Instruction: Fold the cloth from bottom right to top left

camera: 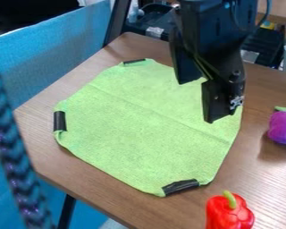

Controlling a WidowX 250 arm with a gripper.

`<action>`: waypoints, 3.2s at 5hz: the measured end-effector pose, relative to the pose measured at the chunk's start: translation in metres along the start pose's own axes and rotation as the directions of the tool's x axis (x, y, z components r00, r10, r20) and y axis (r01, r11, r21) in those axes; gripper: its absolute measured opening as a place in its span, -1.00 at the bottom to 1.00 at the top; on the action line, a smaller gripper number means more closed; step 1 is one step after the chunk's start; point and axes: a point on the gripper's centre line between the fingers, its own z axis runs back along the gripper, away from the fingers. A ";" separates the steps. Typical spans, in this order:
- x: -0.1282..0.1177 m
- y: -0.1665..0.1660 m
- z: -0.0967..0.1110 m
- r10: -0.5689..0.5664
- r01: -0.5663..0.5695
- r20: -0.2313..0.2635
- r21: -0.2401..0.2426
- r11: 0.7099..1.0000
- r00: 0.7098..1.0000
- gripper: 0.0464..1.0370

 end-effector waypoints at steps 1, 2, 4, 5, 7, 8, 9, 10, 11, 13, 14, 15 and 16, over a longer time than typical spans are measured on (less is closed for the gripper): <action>-0.003 -0.001 -0.006 -0.003 0.003 -0.021 -0.004 1.000 1.000 0.93; -0.013 0.007 -0.019 -0.026 0.026 -0.030 0.002 1.000 0.999 0.93; -0.037 0.031 -0.068 -0.101 0.099 -0.036 -0.042 0.994 0.994 0.93; -0.048 0.030 -0.093 -0.186 0.183 -0.066 -0.050 0.982 0.980 0.93; -0.064 0.011 -0.129 -0.307 0.300 -0.140 -0.069 0.951 0.941 0.93; -0.065 0.010 -0.142 -0.304 0.296 -0.147 -0.071 0.953 0.941 0.93; -0.066 0.008 -0.149 -0.311 0.303 -0.164 -0.070 0.950 0.936 0.93; -0.067 0.008 -0.155 -0.288 0.282 -0.168 -0.058 0.958 0.943 0.83; -0.066 0.008 -0.164 -0.235 0.231 -0.157 -0.042 0.972 0.959 0.26; -0.062 0.005 -0.166 -0.159 0.153 -0.141 -0.048 0.987 0.977 -0.74; -0.054 0.000 -0.141 -0.128 0.121 -0.091 -0.073 0.990 0.988 -0.94; -0.045 0.010 -0.110 -0.086 0.084 -0.024 -0.073 0.994 0.996 -0.97; -0.035 0.033 -0.095 -0.045 0.045 -0.009 -0.024 0.999 0.999 -0.97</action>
